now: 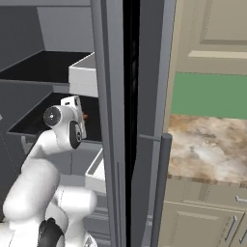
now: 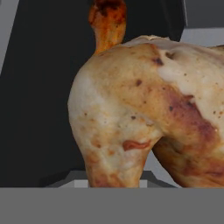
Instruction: Place the chicken drumstick on the counter behind the older chicken drumstick on the same shelf of the fridge to maintain FIFO order. Close the fridge door when finished.
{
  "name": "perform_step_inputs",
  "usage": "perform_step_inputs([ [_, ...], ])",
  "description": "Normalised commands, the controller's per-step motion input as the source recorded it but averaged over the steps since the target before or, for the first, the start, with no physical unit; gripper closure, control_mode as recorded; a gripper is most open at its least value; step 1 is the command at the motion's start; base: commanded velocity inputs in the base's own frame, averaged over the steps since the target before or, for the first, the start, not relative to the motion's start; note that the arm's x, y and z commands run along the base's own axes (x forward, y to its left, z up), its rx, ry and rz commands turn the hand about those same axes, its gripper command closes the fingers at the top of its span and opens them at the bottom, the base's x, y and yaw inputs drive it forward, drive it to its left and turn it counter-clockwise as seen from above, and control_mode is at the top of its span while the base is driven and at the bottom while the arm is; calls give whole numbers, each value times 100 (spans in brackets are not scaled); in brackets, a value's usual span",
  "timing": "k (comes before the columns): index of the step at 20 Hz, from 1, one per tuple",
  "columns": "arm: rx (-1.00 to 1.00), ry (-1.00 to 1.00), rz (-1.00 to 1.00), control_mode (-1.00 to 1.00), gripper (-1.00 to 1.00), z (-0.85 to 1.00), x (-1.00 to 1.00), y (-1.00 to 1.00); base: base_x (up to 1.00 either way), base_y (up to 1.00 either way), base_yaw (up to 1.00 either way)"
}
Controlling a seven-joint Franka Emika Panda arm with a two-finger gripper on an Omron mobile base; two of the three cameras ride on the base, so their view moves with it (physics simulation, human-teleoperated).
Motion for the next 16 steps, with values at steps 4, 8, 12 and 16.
perform_step_inputs([
  [4, 0, 0, 0, -100, 100, -16, 54, 10, 0, 0, 0],
  [8, 0, 0, 0, -100, 100, 0, 50, 2, 0, 0, 0],
  [12, 0, 0, 0, -100, 100, -5, 53, 1, 0, 0, 0],
  [16, 0, 0, 0, -100, 100, -18, 54, 14, 0, 0, 0],
])
